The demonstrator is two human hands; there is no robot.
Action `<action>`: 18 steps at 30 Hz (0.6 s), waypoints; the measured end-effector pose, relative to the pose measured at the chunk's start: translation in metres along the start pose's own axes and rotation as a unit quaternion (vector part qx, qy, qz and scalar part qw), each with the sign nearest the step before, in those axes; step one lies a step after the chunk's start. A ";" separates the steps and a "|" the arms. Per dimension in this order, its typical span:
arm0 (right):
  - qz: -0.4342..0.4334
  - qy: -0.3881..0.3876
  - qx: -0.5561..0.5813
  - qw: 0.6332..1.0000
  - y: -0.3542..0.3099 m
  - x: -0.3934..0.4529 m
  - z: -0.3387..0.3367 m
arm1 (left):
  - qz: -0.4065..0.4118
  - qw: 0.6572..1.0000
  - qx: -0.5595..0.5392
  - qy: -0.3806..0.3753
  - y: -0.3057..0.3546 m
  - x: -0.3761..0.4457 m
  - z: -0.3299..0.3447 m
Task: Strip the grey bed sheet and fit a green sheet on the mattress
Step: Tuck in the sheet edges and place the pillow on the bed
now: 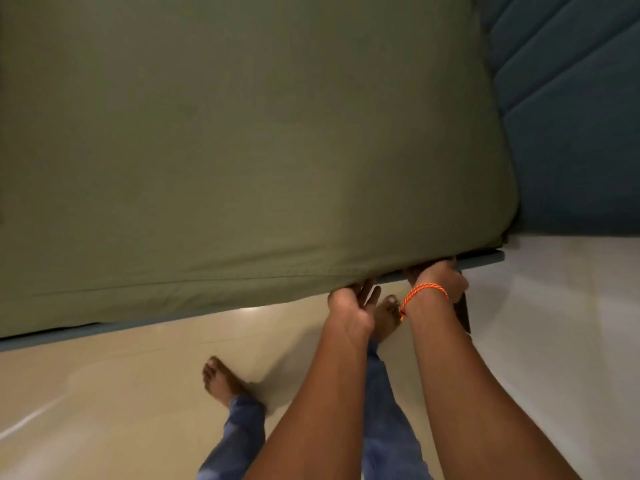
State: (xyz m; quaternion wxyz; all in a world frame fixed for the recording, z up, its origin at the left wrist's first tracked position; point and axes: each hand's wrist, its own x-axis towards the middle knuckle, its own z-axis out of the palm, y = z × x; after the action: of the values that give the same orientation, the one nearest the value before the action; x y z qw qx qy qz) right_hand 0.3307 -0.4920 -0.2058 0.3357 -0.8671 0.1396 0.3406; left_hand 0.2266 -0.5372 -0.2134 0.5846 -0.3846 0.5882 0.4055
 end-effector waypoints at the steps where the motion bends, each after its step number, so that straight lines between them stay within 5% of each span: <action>1: -0.041 0.062 -0.032 0.997 0.001 -0.009 -0.004 | 0.010 1.000 0.004 0.003 0.004 -0.001 -0.009; 5: -0.131 0.034 -0.075 0.988 0.074 -0.099 0.014 | 0.084 0.990 -0.091 0.068 0.076 -0.013 -0.059; 11: -0.007 -0.199 0.006 0.980 0.193 -0.216 0.049 | 0.229 0.955 -0.014 0.189 0.195 -0.008 -0.140; 14: -0.025 -0.202 -0.053 0.978 0.226 -0.242 0.064 | 0.220 0.954 0.094 0.182 0.230 -0.009 -0.172; 18: 0.020 -0.154 0.003 0.988 0.237 -0.245 0.085 | 0.192 0.962 0.103 0.163 0.249 -0.005 -0.189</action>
State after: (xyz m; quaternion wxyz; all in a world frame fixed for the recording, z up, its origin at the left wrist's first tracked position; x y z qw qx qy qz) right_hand -0.0012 -0.6052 -0.1999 0.3494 -0.8002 0.1042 0.4762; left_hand -0.0746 -0.6194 -0.2040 0.4282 -0.2630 0.7768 0.3796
